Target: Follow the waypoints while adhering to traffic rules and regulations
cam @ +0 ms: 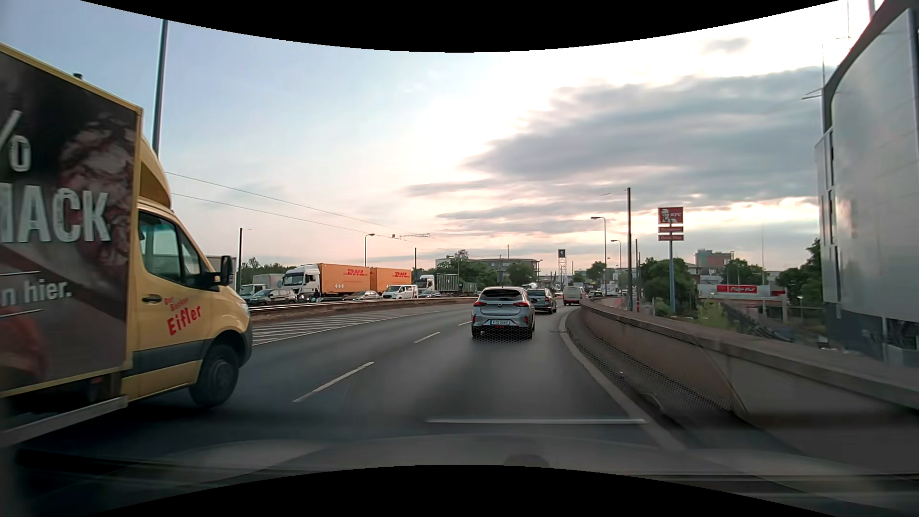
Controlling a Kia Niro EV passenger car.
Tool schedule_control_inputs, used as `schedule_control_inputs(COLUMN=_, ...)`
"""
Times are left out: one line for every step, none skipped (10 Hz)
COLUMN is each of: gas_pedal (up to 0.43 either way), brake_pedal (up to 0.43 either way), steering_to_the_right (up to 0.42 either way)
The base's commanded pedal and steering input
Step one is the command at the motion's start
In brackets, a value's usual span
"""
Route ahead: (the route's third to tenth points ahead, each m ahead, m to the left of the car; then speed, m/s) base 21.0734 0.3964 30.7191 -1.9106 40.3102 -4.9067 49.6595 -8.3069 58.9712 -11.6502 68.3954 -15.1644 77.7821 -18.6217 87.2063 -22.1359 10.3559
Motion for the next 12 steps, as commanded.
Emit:
schedule_control_inputs(gas_pedal=0.0, brake_pedal=0.0, steering_to_the_right=0.038)
schedule_control_inputs(gas_pedal=0.0, brake_pedal=0.0, steering_to_the_right=0.038)
schedule_control_inputs(gas_pedal=0.0, brake_pedal=0.0, steering_to_the_right=0.039)
schedule_control_inputs(gas_pedal=0.0, brake_pedal=0.0, steering_to_the_right=0.038)
schedule_control_inputs(gas_pedal=0.0, brake_pedal=0.0, steering_to_the_right=0.038)
schedule_control_inputs(gas_pedal=0.0, brake_pedal=0.0, steering_to_the_right=0.037)
schedule_control_inputs(gas_pedal=0.0, brake_pedal=0.0, steering_to_the_right=0.037)
schedule_control_inputs(gas_pedal=0.0, brake_pedal=0.0, steering_to_the_right=0.037)
schedule_control_inputs(gas_pedal=0.0, brake_pedal=0.0, steering_to_the_right=0.036)
schedule_control_inputs(gas_pedal=0.0, brake_pedal=0.0, steering_to_the_right=0.035)
schedule_control_inputs(gas_pedal=0.0, brake_pedal=0.0, steering_to_the_right=0.034)
schedule_control_inputs(gas_pedal=0.0, brake_pedal=0.0, steering_to_the_right=0.034)
